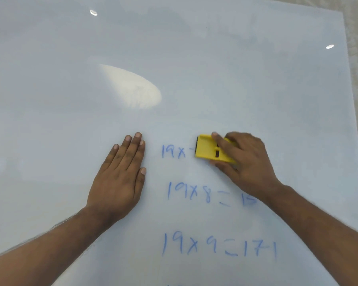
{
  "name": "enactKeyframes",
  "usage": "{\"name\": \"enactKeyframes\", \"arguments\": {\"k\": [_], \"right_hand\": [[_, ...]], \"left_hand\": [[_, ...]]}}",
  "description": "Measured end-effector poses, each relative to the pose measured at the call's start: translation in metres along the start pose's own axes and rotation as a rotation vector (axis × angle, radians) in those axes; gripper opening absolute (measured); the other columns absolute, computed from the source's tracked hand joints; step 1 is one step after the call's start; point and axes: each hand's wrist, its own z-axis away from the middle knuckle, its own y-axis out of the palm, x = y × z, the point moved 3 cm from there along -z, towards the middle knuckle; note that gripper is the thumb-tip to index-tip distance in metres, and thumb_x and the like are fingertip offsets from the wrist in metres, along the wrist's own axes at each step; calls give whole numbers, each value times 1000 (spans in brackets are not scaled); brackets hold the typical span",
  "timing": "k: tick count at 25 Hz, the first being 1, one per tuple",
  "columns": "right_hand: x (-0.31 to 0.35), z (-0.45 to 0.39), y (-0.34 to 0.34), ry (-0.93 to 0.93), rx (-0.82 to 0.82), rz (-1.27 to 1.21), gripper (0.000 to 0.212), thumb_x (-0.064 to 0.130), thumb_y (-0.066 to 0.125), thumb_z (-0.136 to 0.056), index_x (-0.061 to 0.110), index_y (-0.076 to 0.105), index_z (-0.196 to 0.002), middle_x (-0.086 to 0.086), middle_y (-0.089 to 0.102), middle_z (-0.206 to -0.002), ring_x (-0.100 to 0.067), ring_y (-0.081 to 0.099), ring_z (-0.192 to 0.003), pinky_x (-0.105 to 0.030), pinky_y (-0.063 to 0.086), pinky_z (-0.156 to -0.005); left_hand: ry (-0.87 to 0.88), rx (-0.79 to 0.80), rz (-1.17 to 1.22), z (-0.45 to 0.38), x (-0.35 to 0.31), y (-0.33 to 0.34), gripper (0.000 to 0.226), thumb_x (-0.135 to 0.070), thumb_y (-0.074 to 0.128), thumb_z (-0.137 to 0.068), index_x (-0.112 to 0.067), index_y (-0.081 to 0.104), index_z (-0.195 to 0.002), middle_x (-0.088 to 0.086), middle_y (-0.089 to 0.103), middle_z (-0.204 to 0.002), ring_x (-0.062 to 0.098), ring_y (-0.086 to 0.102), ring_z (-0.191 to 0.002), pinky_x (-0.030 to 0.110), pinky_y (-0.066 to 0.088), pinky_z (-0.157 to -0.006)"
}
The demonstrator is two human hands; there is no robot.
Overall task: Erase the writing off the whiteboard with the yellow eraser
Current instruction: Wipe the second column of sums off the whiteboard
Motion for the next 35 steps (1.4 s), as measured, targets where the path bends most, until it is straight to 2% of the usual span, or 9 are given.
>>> {"name": "enactKeyframes", "arguments": {"k": [2, 4, 11, 17, 21, 25, 30, 32, 35], "right_hand": [[11, -20, 7, 121, -47, -11, 58, 51, 49, -92, 18, 52, -139, -11, 59, -115, -33, 56, -101, -39, 37, -85], [30, -26, 14, 119, -51, -21, 58, 50, 50, -91, 18, 52, -139, -11, 59, -115, -33, 56, -101, -39, 39, -84], [29, 13, 3, -257, 103, 15, 56, 50, 49, -96, 18, 50, -141, -9, 61, -115, -30, 57, -99, -40, 44, -84], [38, -45, 13, 83, -17, -4, 58, 50, 49, -92, 16, 53, -138, -13, 60, -113, -35, 58, -99, -41, 42, -82], [75, -26, 28, -66, 24, -36, 57, 48, 51, -94, 17, 48, -142, -10, 59, -115, -33, 57, -99, -40, 43, -84], [58, -2, 16, -268, 110, -3, 56, 49, 51, -96, 17, 48, -142, -9, 60, -115, -30, 57, -98, -40, 44, -83], [52, -43, 16, 41, -21, 4, 57, 49, 50, -93, 15, 53, -139, -13, 61, -113, -35, 59, -98, -40, 42, -83], [73, -52, 25, 34, -21, -2, 57, 48, 53, -92, 15, 52, -139, -13, 60, -114, -34, 58, -99, -40, 42, -83], [95, -25, 32, -134, 34, -21, 56, 48, 47, -97, 15, 47, -142, -10, 59, -115, -32, 55, -97, -40, 42, -83]], "left_hand": [[2, -7, 6, 0, 0, 1, 59, -30, 24, -106, -6, 20, -160, 6, 15, -170, 21, 12, -158, 41, 12, -128], [12, -10, 12, 0, 2, 2, 59, -30, 25, -106, -6, 21, -160, 6, 15, -170, 21, 13, -158, 42, 13, -128], [29, -3, 12, 12, 3, -1, 59, -30, 27, -105, -6, 23, -159, 7, 18, -169, 22, 15, -157, 43, 17, -127], [21, -26, 16, 17, 2, 1, 58, -29, 28, -105, -5, 25, -158, 8, 20, -169, 23, 18, -157, 44, 18, -126], [43, -27, 23, 20, 4, 2, 59, -29, 29, -105, -5, 26, -158, 8, 21, -169, 23, 18, -157, 44, 19, -126], [39, -26, 11, 21, 4, 1, 59, -29, 29, -105, -5, 26, -158, 8, 20, -169, 23, 18, -157, 44, 19, -126], [30, -28, 1, 22, 2, 2, 59, -29, 28, -105, -4, 25, -158, 9, 19, -169, 24, 18, -157, 44, 19, -126], [20, -44, 6, 23, 3, 2, 59, -29, 30, -105, -3, 25, -158, 10, 20, -169, 24, 19, -157, 44, 18, -126], [-11, -56, 20, 26, 4, 2, 61, -29, 31, -104, -2, 23, -158, 11, 19, -169, 24, 16, -157, 45, 17, -127]]}}
